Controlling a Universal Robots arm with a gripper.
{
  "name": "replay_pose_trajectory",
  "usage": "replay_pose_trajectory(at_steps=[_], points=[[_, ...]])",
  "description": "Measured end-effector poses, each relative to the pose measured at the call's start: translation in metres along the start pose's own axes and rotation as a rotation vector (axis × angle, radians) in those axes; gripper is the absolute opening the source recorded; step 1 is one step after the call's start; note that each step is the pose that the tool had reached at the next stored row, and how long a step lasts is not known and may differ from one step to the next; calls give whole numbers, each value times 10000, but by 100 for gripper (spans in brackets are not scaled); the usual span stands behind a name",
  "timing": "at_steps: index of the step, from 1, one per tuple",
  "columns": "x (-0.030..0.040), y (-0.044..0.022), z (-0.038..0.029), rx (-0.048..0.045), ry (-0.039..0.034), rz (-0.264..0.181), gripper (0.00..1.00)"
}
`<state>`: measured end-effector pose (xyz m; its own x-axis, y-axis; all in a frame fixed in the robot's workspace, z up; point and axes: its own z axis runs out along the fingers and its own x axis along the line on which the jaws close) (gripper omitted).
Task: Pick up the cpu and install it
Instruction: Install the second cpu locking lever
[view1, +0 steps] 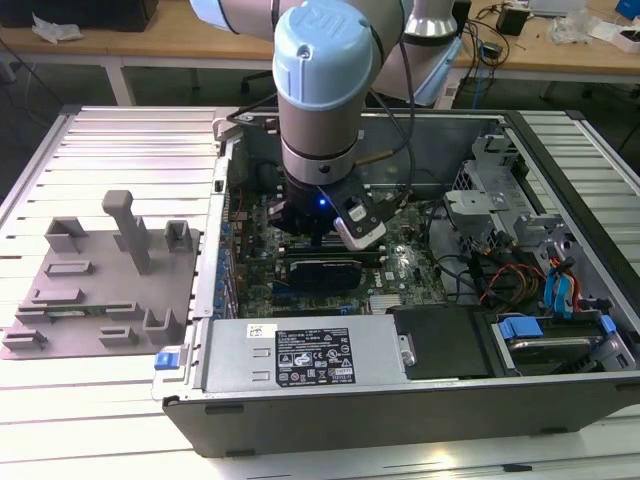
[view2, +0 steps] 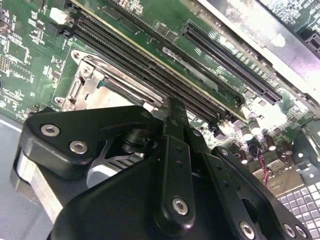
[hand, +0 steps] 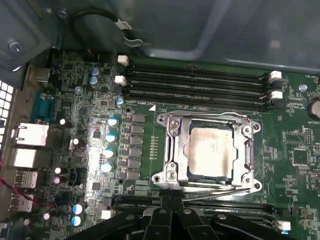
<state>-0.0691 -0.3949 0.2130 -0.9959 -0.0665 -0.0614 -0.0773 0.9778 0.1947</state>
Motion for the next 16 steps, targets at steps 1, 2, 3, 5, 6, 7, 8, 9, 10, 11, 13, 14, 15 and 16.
replay_pose_trajectory(at_steps=[1,2,3,5,6,7,8,9,10,11,13,14,15,16], points=[[12,0,2,1,-2,16,11],[24,0,4,2,-5,33,11],[45,0,10,2,-12,71,11],[62,-2,22,4,-24,139,11],[62,-3,33,10,-46,244,11],[62,-4,39,13,-63,327,11],[63,-6,49,22,-99,504,11],[63,-7,54,26,-121,615,11],[67,-8,57,22,-137,695,11],[74,-7,61,15,-149,748,11],[100,-2,68,-9,-162,804,11],[130,4,72,-26,-169,844,11],[150,9,74,-37,-174,867,11],[162,13,76,-44,-176,883,11]])
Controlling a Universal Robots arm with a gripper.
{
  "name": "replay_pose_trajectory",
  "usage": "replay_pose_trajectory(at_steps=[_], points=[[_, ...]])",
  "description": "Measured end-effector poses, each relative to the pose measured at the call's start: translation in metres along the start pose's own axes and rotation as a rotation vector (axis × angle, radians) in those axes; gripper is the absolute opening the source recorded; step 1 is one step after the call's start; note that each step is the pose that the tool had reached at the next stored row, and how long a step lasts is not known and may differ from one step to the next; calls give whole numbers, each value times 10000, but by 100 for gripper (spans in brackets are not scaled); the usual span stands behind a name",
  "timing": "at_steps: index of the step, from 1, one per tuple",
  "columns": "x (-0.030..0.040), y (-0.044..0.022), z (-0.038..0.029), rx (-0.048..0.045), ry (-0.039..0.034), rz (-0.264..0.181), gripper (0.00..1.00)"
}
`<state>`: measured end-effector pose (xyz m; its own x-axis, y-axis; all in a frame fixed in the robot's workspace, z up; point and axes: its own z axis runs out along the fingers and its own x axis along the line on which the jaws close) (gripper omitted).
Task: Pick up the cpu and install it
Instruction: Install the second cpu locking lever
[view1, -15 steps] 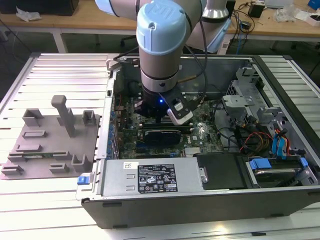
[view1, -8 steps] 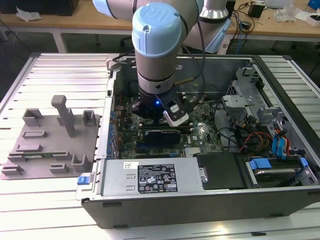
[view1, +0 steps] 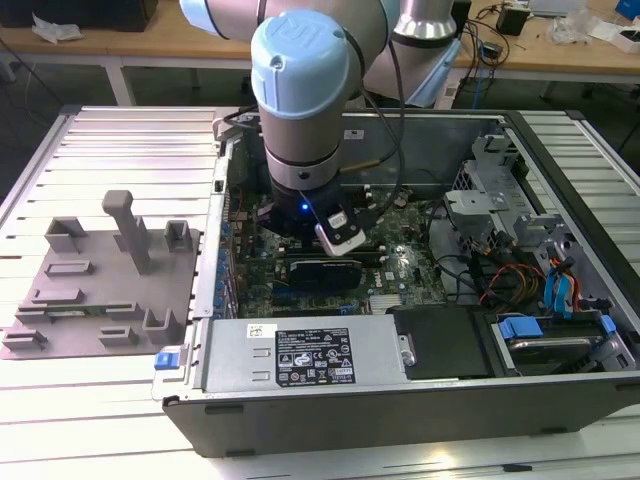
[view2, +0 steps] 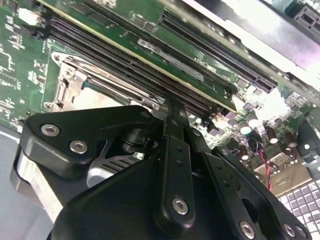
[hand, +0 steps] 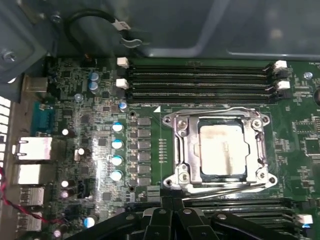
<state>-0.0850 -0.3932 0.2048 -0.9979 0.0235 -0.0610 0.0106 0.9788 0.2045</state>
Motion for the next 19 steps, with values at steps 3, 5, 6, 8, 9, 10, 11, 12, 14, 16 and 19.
replay_pose_trajectory(at_steps=[3,5,6,8,9,10,11,12,14,16,19], points=[[18,38,16,-13,-7,33,11],[19,78,27,-13,-10,45,11],[18,100,33,-12,-11,53,11],[3,124,41,-13,-15,67,11],[-6,125,44,-20,-21,78,11],[-29,125,43,-12,-20,92,11],[-40,125,43,-9,-20,99,11],[-44,125,44,-10,-23,105,11],[-45,128,39,-8,-22,107,11],[-48,139,7,-11,-25,112,11],[-53,165,-92,-9,-27,124,11]])
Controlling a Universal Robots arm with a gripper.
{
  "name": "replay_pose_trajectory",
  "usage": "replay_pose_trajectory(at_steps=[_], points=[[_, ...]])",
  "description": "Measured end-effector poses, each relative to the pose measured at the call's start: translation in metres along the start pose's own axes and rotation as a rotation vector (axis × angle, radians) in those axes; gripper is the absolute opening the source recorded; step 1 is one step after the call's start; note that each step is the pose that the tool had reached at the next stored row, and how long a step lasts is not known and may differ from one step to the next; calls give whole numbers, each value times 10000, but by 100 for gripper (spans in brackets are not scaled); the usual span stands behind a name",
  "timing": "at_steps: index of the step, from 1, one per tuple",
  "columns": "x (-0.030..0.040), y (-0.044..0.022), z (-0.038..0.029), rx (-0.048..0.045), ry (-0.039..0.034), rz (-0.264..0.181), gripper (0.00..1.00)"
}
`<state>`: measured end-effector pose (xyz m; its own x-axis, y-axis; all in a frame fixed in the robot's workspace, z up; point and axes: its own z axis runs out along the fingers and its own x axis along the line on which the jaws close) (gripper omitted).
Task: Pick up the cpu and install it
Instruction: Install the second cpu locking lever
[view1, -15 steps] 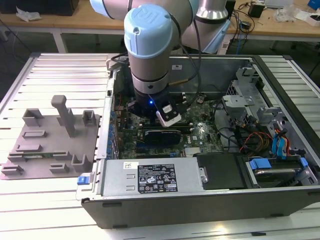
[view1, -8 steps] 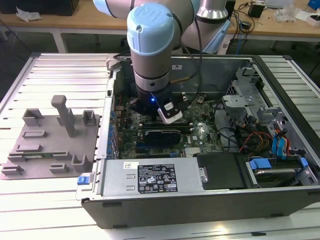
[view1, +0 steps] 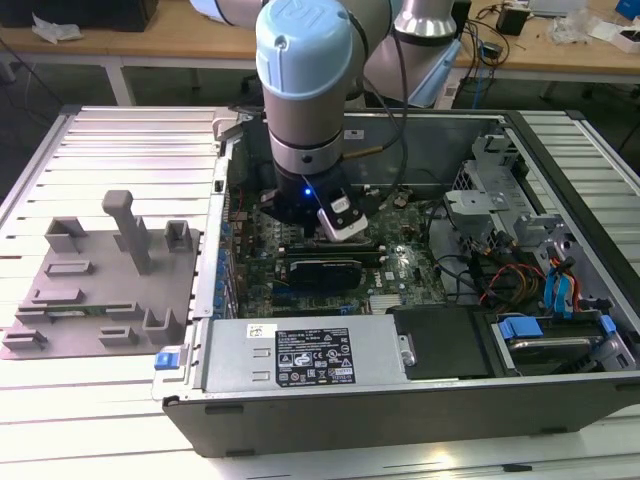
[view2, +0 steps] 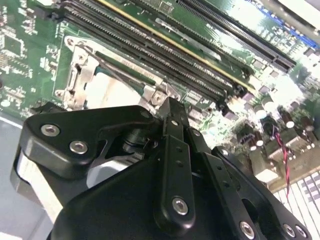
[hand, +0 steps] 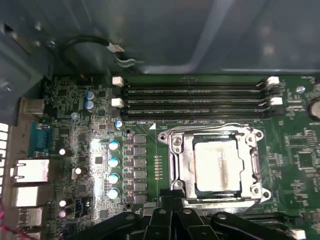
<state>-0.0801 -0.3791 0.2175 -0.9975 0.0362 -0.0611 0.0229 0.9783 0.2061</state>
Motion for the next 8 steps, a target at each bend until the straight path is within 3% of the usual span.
replay_pose_trajectory(at_steps=[8], points=[[-17,82,-273,1,-6,24,11]])
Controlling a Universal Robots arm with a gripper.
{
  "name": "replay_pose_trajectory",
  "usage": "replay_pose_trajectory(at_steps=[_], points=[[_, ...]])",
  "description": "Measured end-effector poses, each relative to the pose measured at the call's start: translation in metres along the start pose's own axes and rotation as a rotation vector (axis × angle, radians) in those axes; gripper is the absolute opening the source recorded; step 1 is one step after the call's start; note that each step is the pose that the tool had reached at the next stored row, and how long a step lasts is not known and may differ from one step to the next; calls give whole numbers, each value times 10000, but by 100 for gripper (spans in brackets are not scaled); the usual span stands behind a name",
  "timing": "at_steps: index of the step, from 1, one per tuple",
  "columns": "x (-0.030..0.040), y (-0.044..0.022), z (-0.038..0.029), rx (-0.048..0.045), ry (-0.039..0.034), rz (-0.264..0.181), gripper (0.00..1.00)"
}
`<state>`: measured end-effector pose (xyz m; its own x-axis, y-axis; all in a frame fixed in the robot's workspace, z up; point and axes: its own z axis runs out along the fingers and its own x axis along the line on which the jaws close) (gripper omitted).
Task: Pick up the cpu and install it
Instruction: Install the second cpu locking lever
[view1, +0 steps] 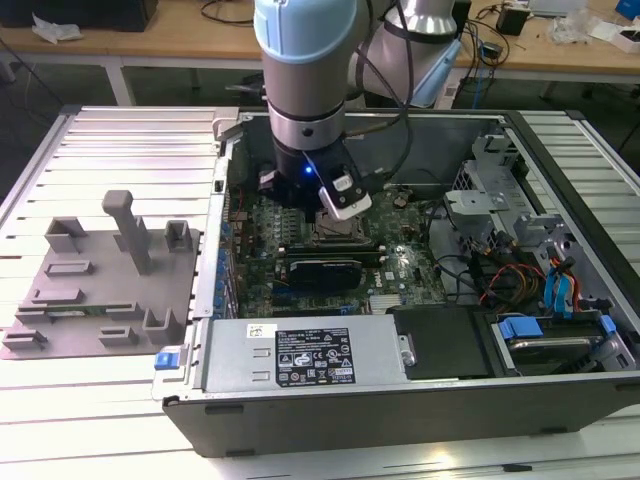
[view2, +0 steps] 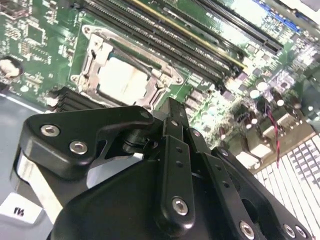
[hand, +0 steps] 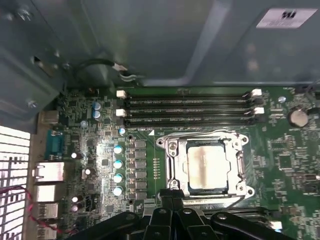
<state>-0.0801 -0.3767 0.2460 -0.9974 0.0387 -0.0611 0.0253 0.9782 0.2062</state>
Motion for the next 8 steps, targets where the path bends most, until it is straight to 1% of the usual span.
replay_pose_trajectory(at_steps=[1,2,4,5,7,8], points=[[-2,7,-26,1,1,2,11],[-5,9,-36,2,-1,8,11],[-29,11,-34,3,-5,23,11],[-51,12,-33,10,-7,31,11],[-136,16,-27,43,-11,50,11],[-167,18,-24,58,-12,54,11]])
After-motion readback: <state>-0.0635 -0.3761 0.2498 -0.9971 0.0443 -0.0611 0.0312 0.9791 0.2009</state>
